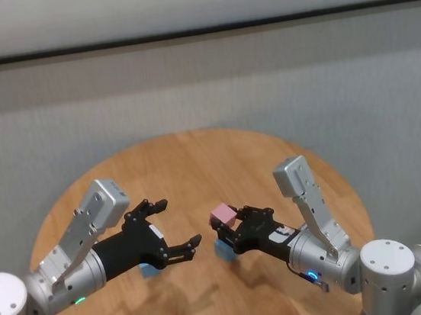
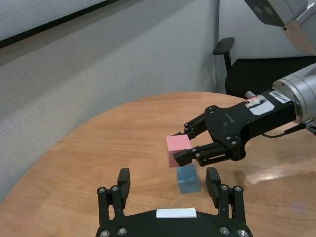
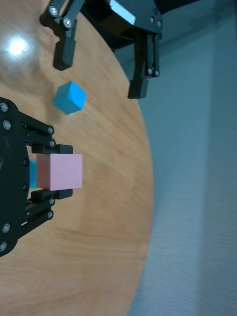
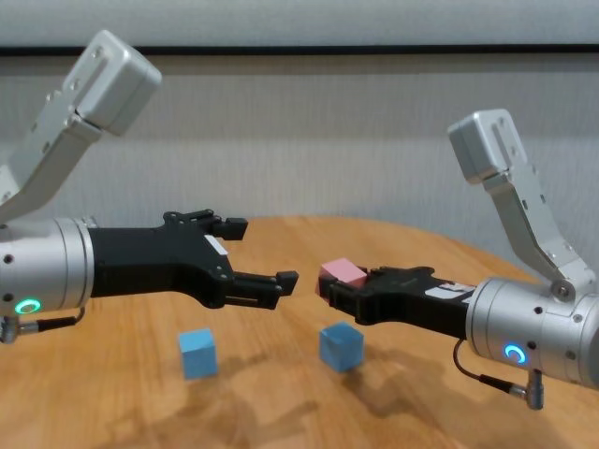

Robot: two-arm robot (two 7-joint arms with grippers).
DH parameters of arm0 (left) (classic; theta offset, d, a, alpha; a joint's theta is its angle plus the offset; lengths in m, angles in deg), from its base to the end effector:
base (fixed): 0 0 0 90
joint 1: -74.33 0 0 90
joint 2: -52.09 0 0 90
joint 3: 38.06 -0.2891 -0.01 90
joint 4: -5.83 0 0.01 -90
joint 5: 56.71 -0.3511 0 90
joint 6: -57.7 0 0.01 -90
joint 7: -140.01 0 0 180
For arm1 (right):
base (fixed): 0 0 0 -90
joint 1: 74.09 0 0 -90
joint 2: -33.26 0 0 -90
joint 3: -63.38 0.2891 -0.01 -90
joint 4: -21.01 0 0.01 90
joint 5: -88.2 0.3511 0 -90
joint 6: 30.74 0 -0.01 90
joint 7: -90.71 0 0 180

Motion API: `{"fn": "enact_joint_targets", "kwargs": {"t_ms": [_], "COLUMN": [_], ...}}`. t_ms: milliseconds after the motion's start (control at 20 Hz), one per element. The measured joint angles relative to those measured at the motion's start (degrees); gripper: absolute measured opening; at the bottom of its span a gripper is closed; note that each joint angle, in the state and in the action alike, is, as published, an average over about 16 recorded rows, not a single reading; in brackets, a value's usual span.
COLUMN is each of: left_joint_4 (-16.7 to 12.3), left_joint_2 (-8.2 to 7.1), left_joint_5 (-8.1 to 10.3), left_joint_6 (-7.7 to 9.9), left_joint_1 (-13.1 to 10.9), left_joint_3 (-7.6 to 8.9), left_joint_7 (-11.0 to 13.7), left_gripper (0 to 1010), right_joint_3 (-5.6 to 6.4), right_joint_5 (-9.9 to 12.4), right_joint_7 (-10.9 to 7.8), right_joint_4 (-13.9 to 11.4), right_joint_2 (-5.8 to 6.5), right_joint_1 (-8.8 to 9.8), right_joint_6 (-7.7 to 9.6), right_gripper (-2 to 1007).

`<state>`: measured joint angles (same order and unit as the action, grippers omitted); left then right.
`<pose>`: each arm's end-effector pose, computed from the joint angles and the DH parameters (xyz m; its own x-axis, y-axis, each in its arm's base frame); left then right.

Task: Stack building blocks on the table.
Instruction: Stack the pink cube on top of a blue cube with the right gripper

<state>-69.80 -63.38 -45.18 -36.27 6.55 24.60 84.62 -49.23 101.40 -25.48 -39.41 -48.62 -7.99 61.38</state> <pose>0.4531 0.0186 -0.2693 0.7826 0.5514 0.2891 -0.6117 0.7673 0.1925 0.4672 0.0542 -0.3277 0.6619 -0.7484 -0.0426 0.7277 0.6552 -0.2031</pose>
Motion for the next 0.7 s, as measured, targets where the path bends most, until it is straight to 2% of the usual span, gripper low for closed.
{"fn": "enact_joint_targets", "kwargs": {"t_ms": [700], "left_joint_4": [0.0], "left_joint_2": [0.0], "left_joint_5": [0.0], "left_joint_6": [0.0], "left_joint_1": [0.0], "left_joint_3": [0.0], "left_joint_7": [0.0], "left_gripper": [1003], "right_joint_3": [-2.53], "right_joint_5": [-0.1], "right_joint_7": [0.59], "right_joint_4": [-0.4], "right_joint_2": [1.68], "right_joint_1": [-0.07], "right_joint_6": [1.37], "right_gripper": [369]}}
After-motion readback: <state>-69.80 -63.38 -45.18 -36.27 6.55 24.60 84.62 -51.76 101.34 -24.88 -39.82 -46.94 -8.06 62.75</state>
